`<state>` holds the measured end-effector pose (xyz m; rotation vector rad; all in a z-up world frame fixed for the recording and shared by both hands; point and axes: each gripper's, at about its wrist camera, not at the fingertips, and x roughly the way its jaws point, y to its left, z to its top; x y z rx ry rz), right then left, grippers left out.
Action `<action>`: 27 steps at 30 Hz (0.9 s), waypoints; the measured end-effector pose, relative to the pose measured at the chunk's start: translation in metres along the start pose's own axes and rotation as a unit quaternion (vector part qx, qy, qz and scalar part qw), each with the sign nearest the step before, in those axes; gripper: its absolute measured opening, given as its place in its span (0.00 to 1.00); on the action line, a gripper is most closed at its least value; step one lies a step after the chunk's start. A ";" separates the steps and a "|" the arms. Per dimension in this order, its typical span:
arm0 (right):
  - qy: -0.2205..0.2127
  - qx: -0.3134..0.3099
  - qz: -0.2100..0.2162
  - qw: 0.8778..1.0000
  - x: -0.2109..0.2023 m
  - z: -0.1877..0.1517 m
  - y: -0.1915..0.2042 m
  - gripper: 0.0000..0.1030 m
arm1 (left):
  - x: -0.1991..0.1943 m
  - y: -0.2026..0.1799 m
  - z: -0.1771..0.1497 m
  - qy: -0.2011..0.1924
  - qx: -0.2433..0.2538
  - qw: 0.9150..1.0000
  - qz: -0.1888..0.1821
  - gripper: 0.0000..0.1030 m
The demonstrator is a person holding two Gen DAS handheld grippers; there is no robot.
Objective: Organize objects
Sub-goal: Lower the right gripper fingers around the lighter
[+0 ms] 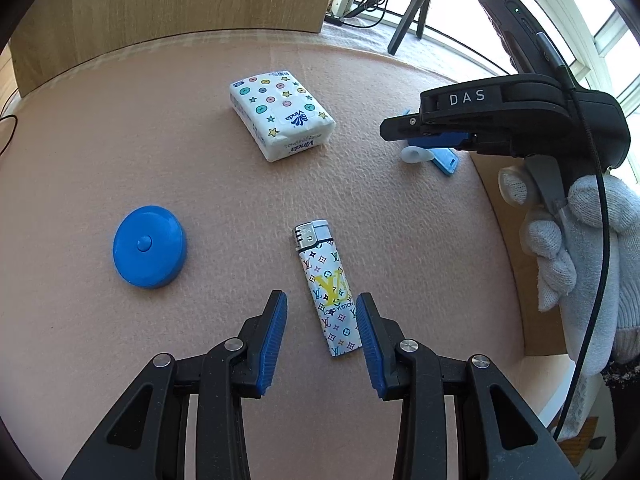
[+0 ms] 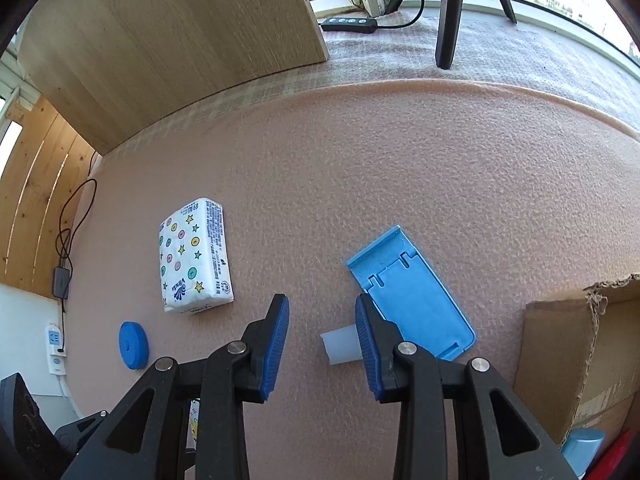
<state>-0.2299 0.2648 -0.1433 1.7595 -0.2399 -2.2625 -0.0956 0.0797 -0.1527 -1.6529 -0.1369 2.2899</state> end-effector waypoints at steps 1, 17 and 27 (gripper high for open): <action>0.004 -0.005 -0.007 1.000 0.000 0.000 0.001 0.31 | 0.000 0.001 -0.001 0.001 -0.001 1.000 0.000 0.38; 0.010 0.038 0.027 0.999 -0.048 -0.042 -0.016 0.33 | 0.004 0.009 0.004 0.005 -0.004 1.000 -0.003 0.38; 0.019 -0.053 -0.037 0.998 -0.017 -0.054 0.016 0.34 | 0.020 -0.009 0.012 0.017 0.007 1.000 0.021 0.38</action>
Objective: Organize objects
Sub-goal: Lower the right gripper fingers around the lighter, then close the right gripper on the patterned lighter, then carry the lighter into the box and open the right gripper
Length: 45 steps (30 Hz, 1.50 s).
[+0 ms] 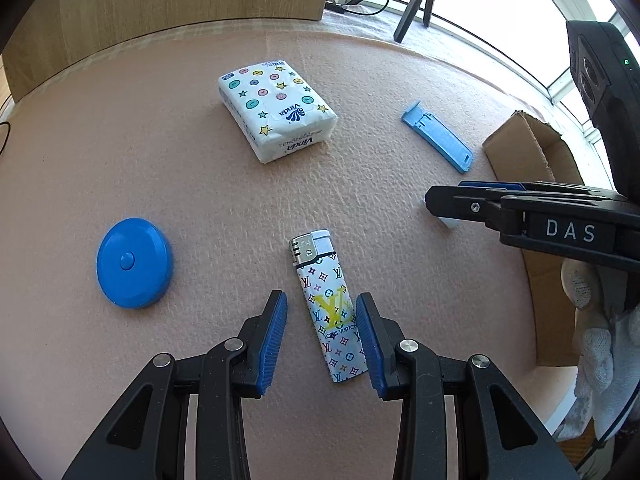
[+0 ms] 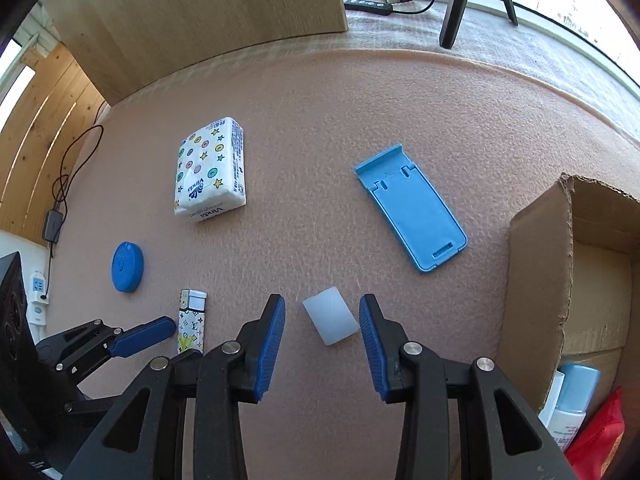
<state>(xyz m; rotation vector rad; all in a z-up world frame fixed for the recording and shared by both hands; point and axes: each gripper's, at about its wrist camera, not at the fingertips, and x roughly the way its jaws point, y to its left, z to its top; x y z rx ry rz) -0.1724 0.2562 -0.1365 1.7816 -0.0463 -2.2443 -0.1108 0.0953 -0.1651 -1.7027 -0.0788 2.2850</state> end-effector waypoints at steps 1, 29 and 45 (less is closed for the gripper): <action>0.000 -0.005 -0.003 1.000 0.002 0.000 0.002 0.34 | 0.001 -0.002 0.002 0.000 0.002 1.000 0.004 0.38; -0.042 -0.029 0.006 0.999 -0.022 -0.031 -0.006 0.14 | -0.013 -0.013 -0.012 -0.006 -0.012 0.999 0.040 0.24; -0.140 0.045 -0.003 0.989 -0.128 -0.084 -0.088 0.14 | -0.048 -0.095 0.017 -0.053 0.036 0.998 -0.004 0.24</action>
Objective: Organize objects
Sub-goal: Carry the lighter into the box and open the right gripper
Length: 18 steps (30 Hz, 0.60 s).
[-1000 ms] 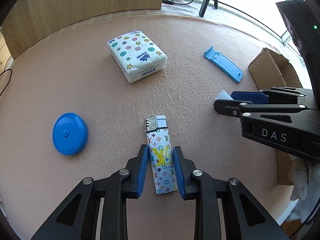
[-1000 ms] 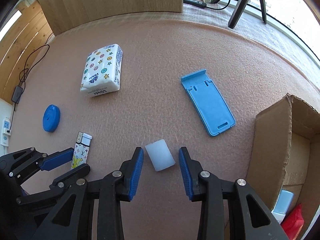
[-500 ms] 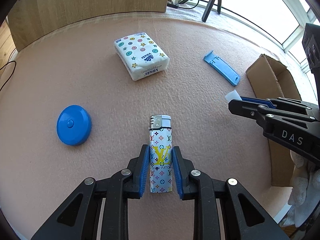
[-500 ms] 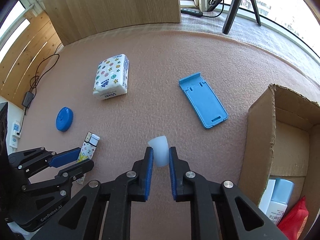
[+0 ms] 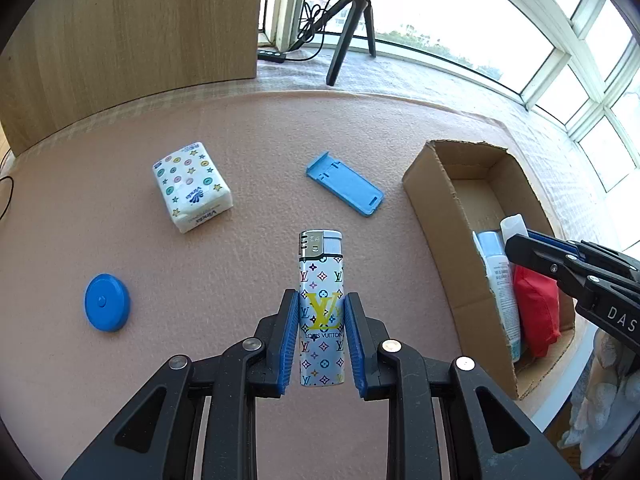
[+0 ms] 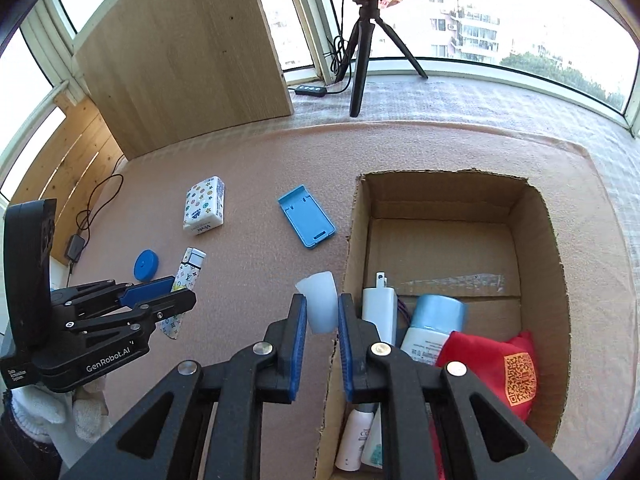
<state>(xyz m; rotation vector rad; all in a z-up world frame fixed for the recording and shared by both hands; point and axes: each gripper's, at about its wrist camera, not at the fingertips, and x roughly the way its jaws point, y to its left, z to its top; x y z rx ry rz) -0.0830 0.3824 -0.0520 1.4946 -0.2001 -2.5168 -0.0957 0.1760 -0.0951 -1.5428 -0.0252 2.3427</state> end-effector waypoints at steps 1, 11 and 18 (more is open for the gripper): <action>-0.003 0.005 -0.004 1.000 -0.005 -0.001 -0.008 0.14 | -0.001 -0.010 0.002 -0.002 0.007 1.000 -0.005 0.24; -0.014 0.047 -0.027 0.998 -0.024 -0.008 -0.069 0.14 | 0.020 -0.109 0.038 -0.012 0.066 0.997 -0.038 0.24; -0.010 0.054 -0.030 0.998 -0.015 -0.005 -0.088 0.14 | 0.046 -0.145 0.053 -0.002 0.087 0.996 -0.035 0.24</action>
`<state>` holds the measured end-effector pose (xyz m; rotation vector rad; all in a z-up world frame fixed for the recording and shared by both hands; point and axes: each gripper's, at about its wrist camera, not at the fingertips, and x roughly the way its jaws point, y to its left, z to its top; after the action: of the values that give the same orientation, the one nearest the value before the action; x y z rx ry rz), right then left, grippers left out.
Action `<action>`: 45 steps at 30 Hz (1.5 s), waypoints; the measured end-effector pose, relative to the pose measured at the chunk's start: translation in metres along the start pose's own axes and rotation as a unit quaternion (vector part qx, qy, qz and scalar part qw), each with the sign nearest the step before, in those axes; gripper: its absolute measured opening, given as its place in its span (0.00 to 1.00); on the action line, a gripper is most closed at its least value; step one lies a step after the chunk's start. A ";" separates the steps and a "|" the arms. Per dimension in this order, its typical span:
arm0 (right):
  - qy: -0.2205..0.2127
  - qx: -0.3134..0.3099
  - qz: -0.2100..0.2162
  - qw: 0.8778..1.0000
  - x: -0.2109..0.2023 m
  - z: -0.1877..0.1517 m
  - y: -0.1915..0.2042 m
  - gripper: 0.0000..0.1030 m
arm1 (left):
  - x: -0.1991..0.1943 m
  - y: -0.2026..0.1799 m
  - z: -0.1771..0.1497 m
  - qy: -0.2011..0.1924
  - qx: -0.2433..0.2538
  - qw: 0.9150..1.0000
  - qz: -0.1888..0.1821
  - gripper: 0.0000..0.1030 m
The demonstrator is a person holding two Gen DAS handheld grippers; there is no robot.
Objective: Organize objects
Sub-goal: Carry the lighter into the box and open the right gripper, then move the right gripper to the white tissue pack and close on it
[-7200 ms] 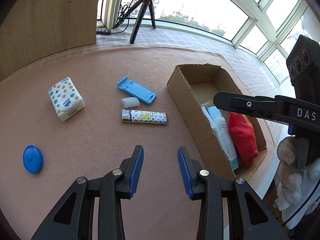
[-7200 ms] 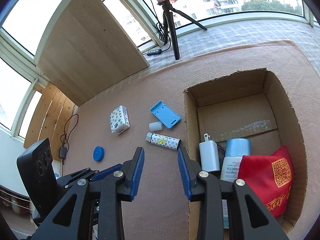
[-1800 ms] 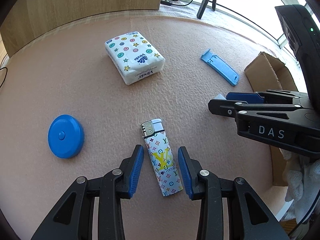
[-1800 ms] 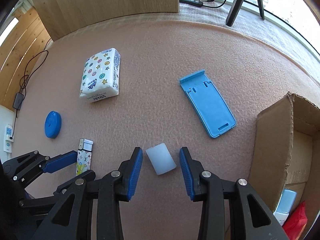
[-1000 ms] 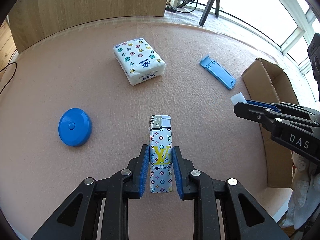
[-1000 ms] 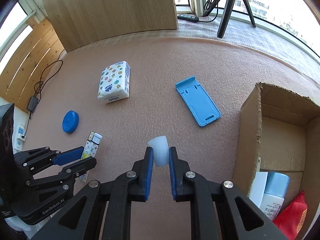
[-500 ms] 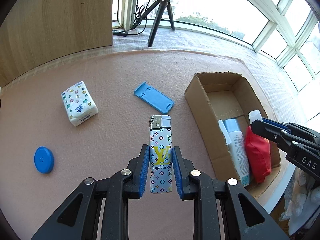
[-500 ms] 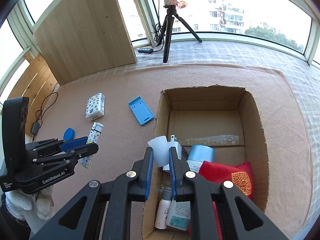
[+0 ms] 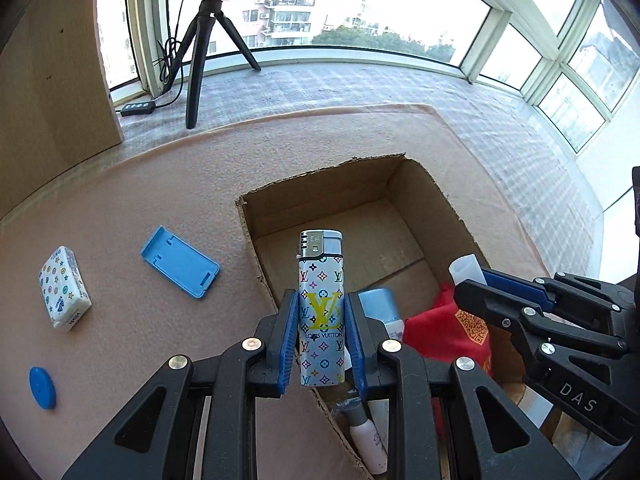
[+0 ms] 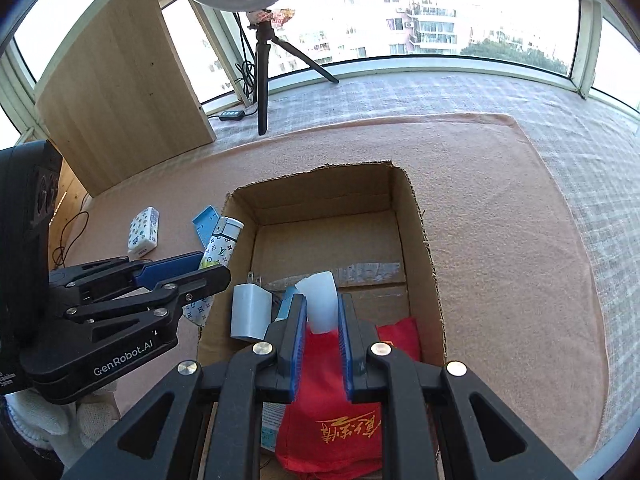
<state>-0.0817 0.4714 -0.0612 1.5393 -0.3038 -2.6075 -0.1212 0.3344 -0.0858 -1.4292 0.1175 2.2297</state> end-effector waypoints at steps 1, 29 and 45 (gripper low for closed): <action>0.002 0.000 0.000 1.000 0.002 0.000 -0.001 0.14 | 0.002 -0.002 0.001 0.002 0.001 1.000 0.000 0.24; -0.092 0.049 0.019 0.994 -0.074 0.002 0.125 0.32 | -0.166 0.175 -0.038 -0.075 -0.046 0.996 0.004 0.24; -0.007 -0.008 0.072 0.997 0.036 0.078 0.191 0.35 | -0.135 0.279 -0.045 -0.062 -0.151 0.986 0.037 0.57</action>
<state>-0.1709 0.2882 -0.0131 1.4365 -0.3785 -2.5054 -0.1614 0.0278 -0.0393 -1.4507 -0.2216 2.4725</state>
